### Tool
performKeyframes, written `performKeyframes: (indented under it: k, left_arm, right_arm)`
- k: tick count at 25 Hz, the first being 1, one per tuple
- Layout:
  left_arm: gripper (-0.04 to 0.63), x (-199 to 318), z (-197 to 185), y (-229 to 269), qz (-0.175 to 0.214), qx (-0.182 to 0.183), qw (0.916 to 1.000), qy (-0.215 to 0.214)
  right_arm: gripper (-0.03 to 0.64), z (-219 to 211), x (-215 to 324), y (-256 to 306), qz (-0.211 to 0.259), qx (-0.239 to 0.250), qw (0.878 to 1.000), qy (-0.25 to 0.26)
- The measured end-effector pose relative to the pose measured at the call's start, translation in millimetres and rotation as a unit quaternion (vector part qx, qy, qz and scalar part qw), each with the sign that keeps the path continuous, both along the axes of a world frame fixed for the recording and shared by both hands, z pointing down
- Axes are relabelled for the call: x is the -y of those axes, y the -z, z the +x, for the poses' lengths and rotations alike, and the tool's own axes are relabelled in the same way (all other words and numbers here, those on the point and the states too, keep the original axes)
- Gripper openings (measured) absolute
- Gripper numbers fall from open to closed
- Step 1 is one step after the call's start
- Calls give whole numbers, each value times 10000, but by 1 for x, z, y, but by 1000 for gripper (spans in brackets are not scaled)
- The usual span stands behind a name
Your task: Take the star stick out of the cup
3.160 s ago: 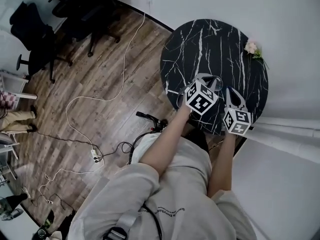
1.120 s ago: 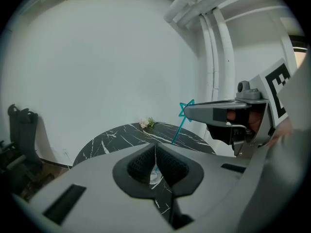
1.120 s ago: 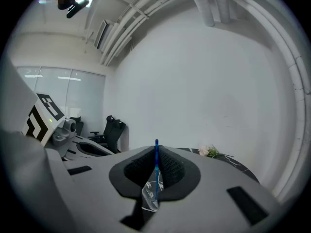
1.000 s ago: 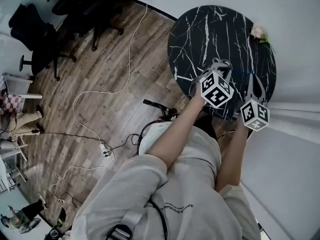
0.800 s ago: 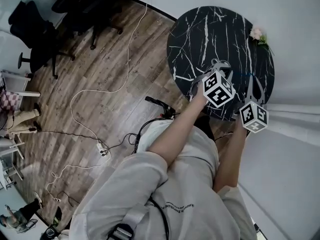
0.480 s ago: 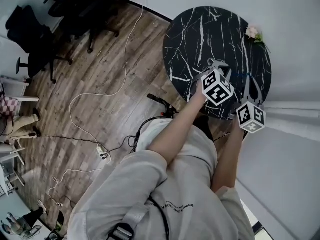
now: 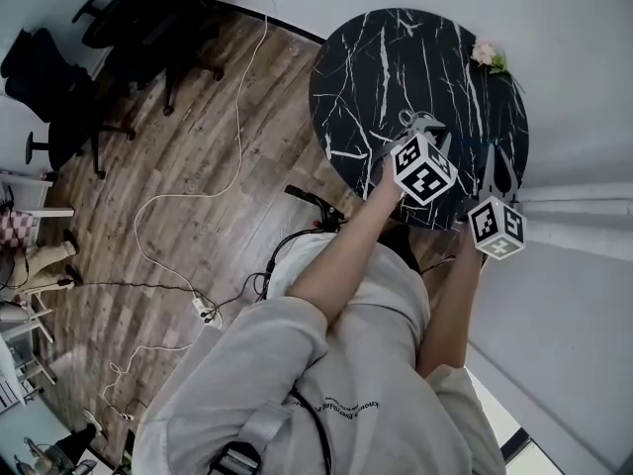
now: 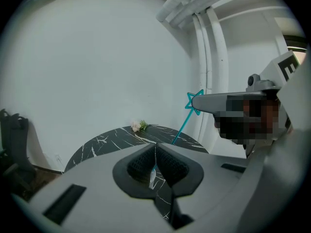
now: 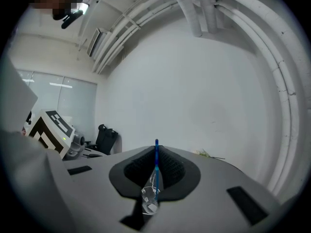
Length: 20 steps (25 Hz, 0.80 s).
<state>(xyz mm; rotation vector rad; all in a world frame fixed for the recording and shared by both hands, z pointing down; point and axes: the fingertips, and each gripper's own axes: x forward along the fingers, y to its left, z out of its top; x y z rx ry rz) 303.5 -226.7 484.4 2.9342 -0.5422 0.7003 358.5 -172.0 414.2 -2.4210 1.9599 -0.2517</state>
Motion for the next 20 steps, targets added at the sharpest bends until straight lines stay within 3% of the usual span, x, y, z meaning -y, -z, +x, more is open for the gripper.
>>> performKeyframes:
  k: [15, 20]
  left_arm:
    - [25, -22, 10, -7, 26, 73, 9997, -229]
    - [25, -33, 21, -16, -79, 87, 9993, -345]
  right_arm:
    - [43, 22, -28, 2, 231, 226, 9987, -383]
    - [44, 37, -41, -4, 80, 156, 9985, -511]
